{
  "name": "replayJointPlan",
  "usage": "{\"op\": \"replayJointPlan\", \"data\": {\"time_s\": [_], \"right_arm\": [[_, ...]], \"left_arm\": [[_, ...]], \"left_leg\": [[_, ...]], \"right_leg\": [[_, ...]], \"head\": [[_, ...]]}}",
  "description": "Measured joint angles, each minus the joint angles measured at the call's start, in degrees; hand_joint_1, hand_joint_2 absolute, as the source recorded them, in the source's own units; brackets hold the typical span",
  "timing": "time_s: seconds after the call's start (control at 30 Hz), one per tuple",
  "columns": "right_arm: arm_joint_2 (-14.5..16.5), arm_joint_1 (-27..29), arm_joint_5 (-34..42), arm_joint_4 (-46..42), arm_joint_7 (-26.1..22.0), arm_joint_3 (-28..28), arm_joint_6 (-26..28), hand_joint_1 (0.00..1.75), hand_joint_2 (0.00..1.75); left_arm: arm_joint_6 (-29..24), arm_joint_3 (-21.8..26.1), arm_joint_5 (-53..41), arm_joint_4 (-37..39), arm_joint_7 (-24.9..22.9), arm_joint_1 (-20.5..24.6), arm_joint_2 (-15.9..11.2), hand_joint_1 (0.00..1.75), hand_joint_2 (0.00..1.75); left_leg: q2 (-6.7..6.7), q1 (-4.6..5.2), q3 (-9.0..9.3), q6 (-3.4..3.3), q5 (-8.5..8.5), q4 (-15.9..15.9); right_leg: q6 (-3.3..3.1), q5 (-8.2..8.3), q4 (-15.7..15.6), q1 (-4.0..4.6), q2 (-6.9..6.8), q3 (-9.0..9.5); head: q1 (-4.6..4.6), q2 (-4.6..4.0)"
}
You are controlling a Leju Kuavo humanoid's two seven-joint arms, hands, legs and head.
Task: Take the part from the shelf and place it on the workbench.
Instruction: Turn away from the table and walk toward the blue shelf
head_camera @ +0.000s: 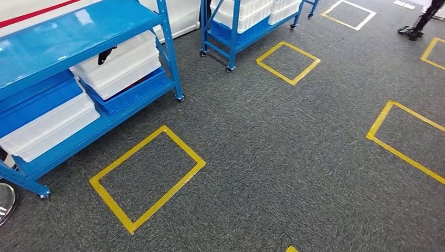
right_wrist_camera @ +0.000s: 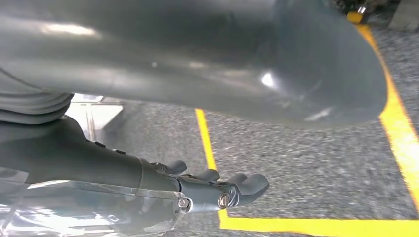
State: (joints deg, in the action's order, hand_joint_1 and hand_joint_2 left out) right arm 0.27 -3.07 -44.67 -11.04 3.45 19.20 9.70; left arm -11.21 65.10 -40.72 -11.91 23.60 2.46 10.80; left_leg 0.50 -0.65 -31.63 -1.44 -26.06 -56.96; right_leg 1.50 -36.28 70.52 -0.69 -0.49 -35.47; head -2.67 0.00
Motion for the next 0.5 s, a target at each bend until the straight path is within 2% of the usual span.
{"op": "replayJointPlan", "data": {"time_s": [0.03, 0.07, 0.1, 0.13, 0.2, 0.23, 0.27, 0.33, 0.37, 0.4, 0.43, 0.47, 0.5], "right_arm": [[-0.1, 0.3, 0.4, 0.0, 0.0, 0.7, 0.1, 0.0, 0.0], [-0.1, 0.5, 0.8, 0.0, 0.1, 1.4, 0.2, 0.0, 0.0], [-0.1, 0.7, 1.0, 0.0, 0.1, 1.9, 0.3, 0.0, 0.0], [-0.2, 0.8, 1.2, 0.0, 0.1, 2.4, 0.3, 0.0, 0.0], [-0.3, 0.9, 1.5, 0.0, 0.1, 3.1, 0.5, 0.0, 0.0], [-0.4, 1.0, 1.6, 0.0, 0.1, 3.4, 0.6, 0.0, 0.0], [-0.4, 1.0, 1.7, 0.1, 0.1, 3.7, 0.7, 0.0, 0.0], [-0.4, 0.9, 2.0, 0.1, 0.2, 4.3, 0.8, 0.0, 0.0], [-0.4, 0.9, 2.1, 0.0, 0.2, 4.6, 0.8, 0.0, 0.0], [-0.4, 0.9, 2.4, 0.0, 0.3, 4.8, 0.8, 0.0, 0.0], [-0.4, 1.1, 2.6, 0.0, 0.4, 5.0, 0.8, 0.0, 0.0], [-0.4, 1.3, 2.7, 0.1, 0.5, 5.3, 0.8, 0.0, 0.0], [-0.4, 1.5, 2.9, 0.1, 0.6, 5.6, 0.8, 0.0, 0.0]], "left_arm": [[0.5, -0.5, -0.6, 0.0, -0.1, 0.0, -0.3, 0.0, 0.0], [1.0, -1.0, -1.1, 0.0, -0.2, 0.0, -0.5, 0.0, 0.0], [1.3, -1.4, -1.5, 0.0, -0.2, -0.1, -0.7, 0.0, 0.0], [1.5, -1.8, -1.7, 0.0, -0.3, -0.1, -0.9, 0.0, 0.0], [1.8, -2.4, -2.1, 0.0, -0.4, 0.0, -1.1, 0.0, 0.0], [1.9, -2.7, -2.4, 0.0, -0.4, 0.0, -1.2, 0.0, 0.0], [1.9, -2.9, -2.6, 0.0, -0.4, 0.0, -1.4, 0.0, 0.0], [2.3, -3.4, -3.0, 0.0, -0.4, -0.1, -1.7, 0.0, 0.0], [2.4, -3.7, -3.3, 0.0, -0.4, -0.2, -1.8, 0.0, 0.0], [2.6, -3.9, -3.5, 0.0, -0.4, -0.3, -1.9, 0.0, 0.0], [2.8, -4.1, -3.9, 0.0, -0.5, -0.3, -2.1, 0.0, 0.0], [3.1, -4.5, -4.2, 0.0, -0.5, -0.2, -2.2, 0.0, 0.0], [3.3, -4.8, -4.5, 0.0, -0.5, -0.1, -2.3, 0.0, 0.0]], "left_leg": [[0.83, 0.01, -0.07, -0.03, 0.06, 0.0], [1.71, 0.01, -0.08, 0.01, 0.1, -0.1], [2.54, -0.01, -0.04, 0.08, 0.13, -0.1], [3.36, -0.04, 0.02, 0.2, 0.15, -0.2], [4.85, -0.05, -0.04, 0.69, 0.2, -0.3], [5.53, -0.05, -0.19, 1.06, 0.28, -0.4], [6.1, -0.05, -0.39, 1.45, 0.39, -0.4], [7.3, -0.13, -0.79, 2.26, 0.72, -0.2], [7.06, -0.16, -1.01, 2.55, 0.57, -0.5], [5.97, -0.13, -1.56, 2.78, -0.18, -1.5], [4.35, -0.06, -2.59, 2.93, -1.64, -3.7], [2.39, -0.01, -4.08, 2.99, -3.68, -7.2], [1.08, 0.02, -5.9, 3.05, -5.84, -11.3]], "right_leg": [[0.08, -0.77, 2.8, -0.07, 0.22, -1.39], [0.11, -0.24, 3.5, -0.14, 0.3, -1.82], [0.09, 1.22, 2.2, -0.23, 0.43, -1.31], [0.03, 3.5, -1.4, -0.38, 0.89, 0.27], [-0.13, 6.77, -9.1, -0.65, 3.51, 3.74], [-0.26, 7.57, -11.5, -0.7, 4.63, 4.81], [-0.42, 7.59, -12.4, -0.62, 5.28, 5.12], [-1.03, 7.82, -12.4, -0.45, 4.31, 5.01], [-1.46, 7.98, -12.6, -0.45, 3.54, 5.05], [-2.01, 8.13, -12.8, -0.47, 2.74, 5.06], [-2.52, 8.27, -13.0, -0.48, 1.84, 5.03], [-2.91, 8.31, -13.1, -0.3, 0.92, 4.97], [-3.18, 8.29, -13.0, -0.11, 0.02, 4.86]], "head": [[0.0, 0.0], [0.0, 0.0], [0.0, 0.0], [0.0, 0.0], [0.01, 0.0], [0.01, 0.0], [0.01, 0.0], [0.0, 0.0], [0.0, 0.0], [-0.01, 0.0], [-0.02, 0.0], [-0.02, 0.0], [-0.03, 0.0]]}}
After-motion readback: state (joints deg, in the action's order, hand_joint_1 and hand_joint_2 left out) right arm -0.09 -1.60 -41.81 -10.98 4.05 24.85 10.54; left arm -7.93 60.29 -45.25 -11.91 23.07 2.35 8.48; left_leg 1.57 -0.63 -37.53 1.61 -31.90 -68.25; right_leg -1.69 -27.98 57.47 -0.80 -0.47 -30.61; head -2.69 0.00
